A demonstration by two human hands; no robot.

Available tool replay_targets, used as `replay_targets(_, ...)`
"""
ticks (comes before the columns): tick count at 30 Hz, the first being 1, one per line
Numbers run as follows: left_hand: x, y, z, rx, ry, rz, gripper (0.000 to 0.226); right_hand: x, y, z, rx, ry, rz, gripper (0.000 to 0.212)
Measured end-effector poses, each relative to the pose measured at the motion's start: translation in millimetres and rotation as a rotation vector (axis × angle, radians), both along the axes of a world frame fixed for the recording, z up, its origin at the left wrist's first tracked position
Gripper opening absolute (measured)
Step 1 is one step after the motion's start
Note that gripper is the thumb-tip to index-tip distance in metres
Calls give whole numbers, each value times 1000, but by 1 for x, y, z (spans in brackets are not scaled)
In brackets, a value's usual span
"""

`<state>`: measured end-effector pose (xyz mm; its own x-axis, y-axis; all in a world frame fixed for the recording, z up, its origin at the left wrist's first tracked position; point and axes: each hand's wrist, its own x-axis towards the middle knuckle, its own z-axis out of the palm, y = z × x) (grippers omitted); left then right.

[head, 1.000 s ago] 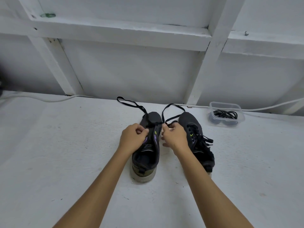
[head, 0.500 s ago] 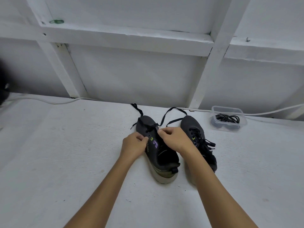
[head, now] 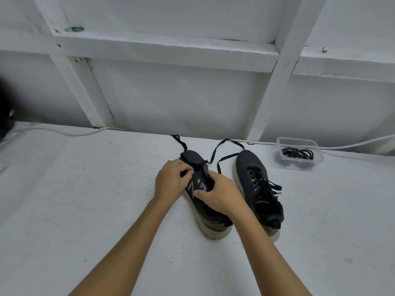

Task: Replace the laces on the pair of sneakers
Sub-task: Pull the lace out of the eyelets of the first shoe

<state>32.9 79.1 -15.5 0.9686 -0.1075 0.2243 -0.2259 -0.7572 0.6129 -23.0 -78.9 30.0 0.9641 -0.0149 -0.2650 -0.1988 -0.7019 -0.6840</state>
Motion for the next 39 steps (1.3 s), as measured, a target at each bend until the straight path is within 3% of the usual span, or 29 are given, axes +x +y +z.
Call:
replay_targets(7,6,-2,12,155,80,-75,9,-1,1,-6,-33,-22,17,43)
replay_targets(15,7,-3,8,-106,168,-7,5,-1,3,-7,-38,-32,-7,36)
replay_targets(18,4,3,5,-213,191,-19,15,-1,1,-7,-38,-36,-7,42)
replay_targets(25,7,6,6,-166,212,-5,4,-2,3,-5,-12,-34,-12,36)
replay_targets(32,11,6,10,-387,358,128,7,-5,1,-3,-11,-38,-25,47)
replay_targets(39,1,8,3,-398,361,77,12,-5,0,1,-12,-45,-27,50)
